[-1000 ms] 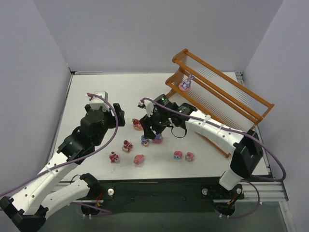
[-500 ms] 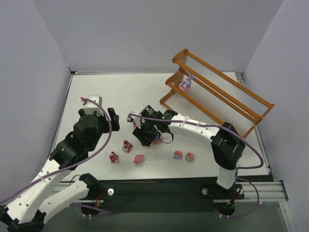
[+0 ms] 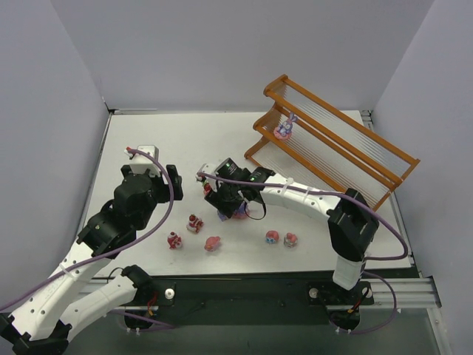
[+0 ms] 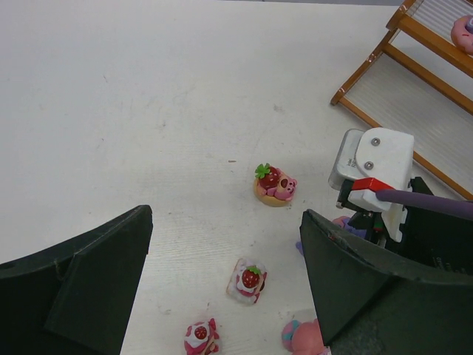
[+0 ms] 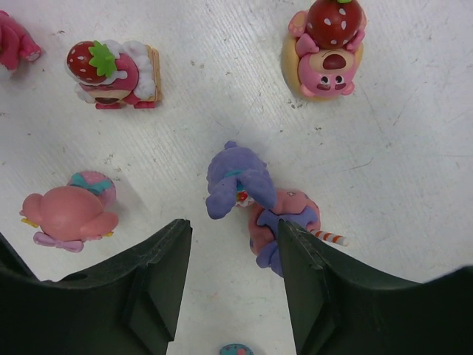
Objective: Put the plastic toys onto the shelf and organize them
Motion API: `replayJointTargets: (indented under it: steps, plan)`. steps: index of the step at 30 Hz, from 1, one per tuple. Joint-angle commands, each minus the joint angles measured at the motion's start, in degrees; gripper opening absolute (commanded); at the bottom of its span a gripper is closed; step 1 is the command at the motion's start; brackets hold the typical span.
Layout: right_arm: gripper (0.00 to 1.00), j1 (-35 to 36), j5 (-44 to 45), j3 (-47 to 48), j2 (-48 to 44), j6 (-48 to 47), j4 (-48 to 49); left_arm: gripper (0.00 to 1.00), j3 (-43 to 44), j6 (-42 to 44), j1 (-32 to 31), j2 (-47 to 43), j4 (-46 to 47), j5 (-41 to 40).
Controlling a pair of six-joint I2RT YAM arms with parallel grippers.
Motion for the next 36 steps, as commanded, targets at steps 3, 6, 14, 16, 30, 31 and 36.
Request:
replayJointTargets:
  steps: [3,6,14,16,30,31,36]
  plan:
    - [0.51,0.32,2.09,4.31,-2.85,-0.17,-2.65,0.91,1.73,0.81,0.53,0.19,1.51,0.75]
    - [0.51,0.14,1.92,4.84,-3.20,-0.69,-2.57,0.91,1.82,0.55,0.53,0.11,1.42,1.02]
    - [0.52,-3.11,-2.57,8.00,-0.13,2.46,-2.92,0.91,1.20,-0.85,0.62,-0.24,0.72,1.46]
    - [0.52,-3.64,-2.65,8.79,1.19,5.01,-3.00,0.91,1.11,-1.21,0.62,-0.33,0.64,1.54]
    - [0.51,-5.22,-0.28,11.61,8.14,10.99,-5.20,0.91,0.59,-2.61,0.80,0.55,0.98,2.77]
    - [0.51,-5.22,-0.11,10.91,8.05,11.08,-5.38,0.91,0.41,-2.96,0.89,0.63,0.90,2.95]
    - [0.50,-5.22,1.56,8.19,6.47,12.75,-5.64,0.91,-0.47,-3.84,0.89,0.63,1.51,3.48]
